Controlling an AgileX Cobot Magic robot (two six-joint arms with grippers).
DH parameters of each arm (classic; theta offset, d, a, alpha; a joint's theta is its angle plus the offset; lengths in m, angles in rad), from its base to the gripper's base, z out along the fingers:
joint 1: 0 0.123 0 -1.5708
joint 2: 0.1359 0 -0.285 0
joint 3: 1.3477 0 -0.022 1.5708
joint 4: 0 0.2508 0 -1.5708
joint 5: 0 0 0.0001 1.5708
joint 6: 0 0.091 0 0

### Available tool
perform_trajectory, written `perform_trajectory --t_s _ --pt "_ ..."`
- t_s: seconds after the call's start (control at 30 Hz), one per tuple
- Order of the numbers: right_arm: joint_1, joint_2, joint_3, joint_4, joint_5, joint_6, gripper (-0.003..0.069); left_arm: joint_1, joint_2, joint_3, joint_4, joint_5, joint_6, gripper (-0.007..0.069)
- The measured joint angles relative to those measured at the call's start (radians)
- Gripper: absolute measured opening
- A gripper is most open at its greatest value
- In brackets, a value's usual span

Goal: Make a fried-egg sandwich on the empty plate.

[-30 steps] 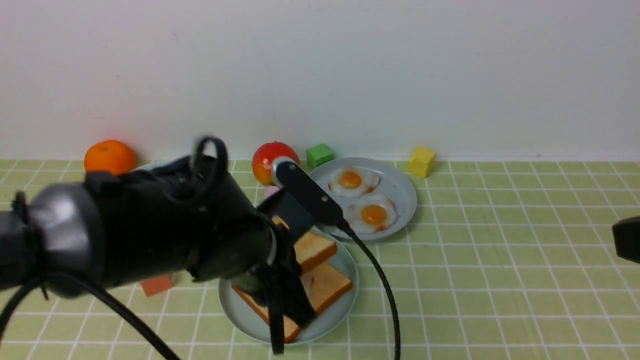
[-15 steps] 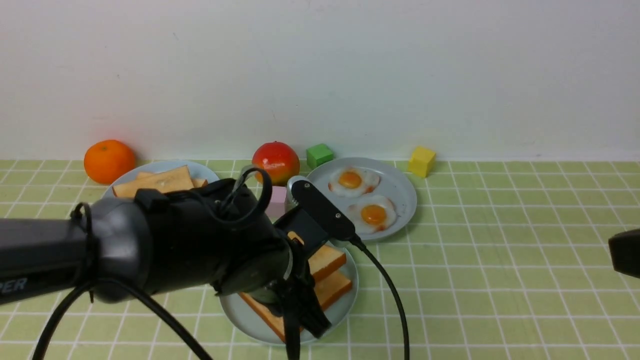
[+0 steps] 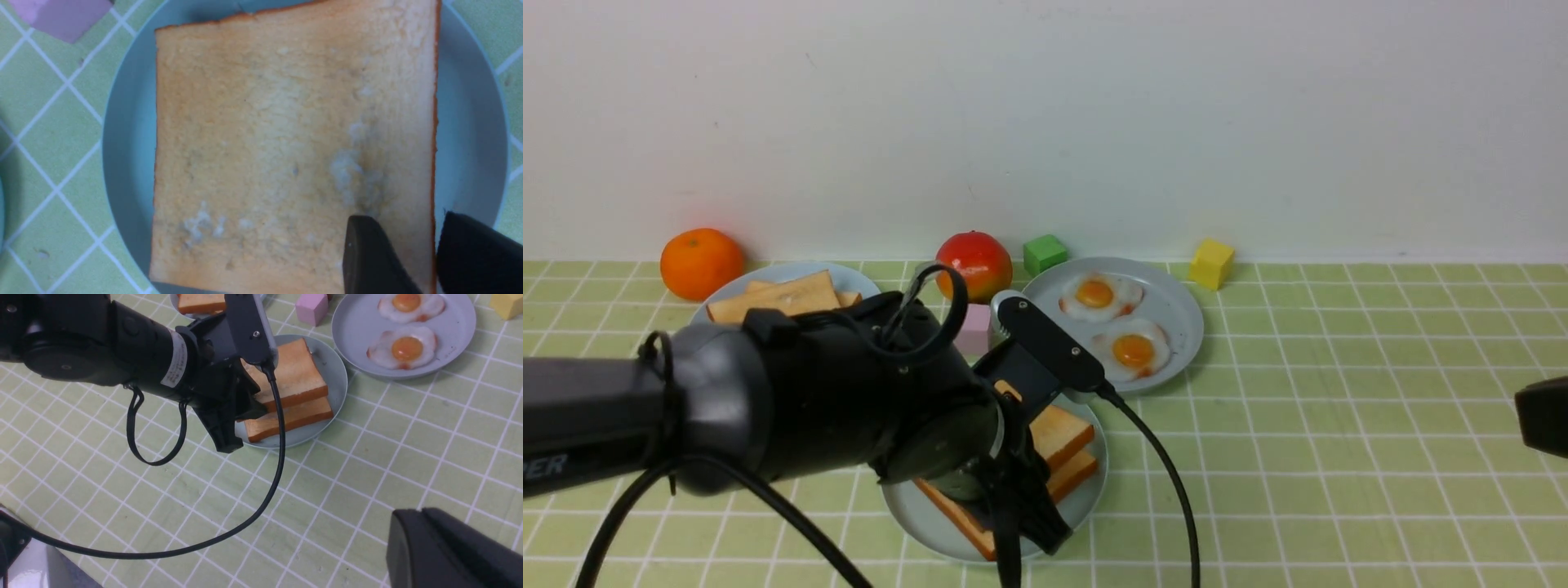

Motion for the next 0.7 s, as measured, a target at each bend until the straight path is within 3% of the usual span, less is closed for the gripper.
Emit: perform_trajectory --t_s 0.33,0.53,0.6,0.7 --pt "0.0 0.0 -0.004 0.0 0.005 0.0 0.0043 0.0 -0.061 -0.035 -0.056 0.069 0.0 0.0266" --pt "0.0 -0.03 -0.031 -0.01 0.034 0.0 0.0046 0.0 -0.366 -0.065 -0.153 0.12 0.0 0.0102" --pt "0.0 -0.065 -0.032 -0.029 0.055 0.003 0.0046 0.0 -0.549 -0.024 -0.172 0.072 0.0 0.0004" --pt "0.0 -0.125 -0.032 -0.077 0.089 0.031 0.0046 0.0 -0.806 0.112 -0.189 -0.035 0.0 -0.0013"
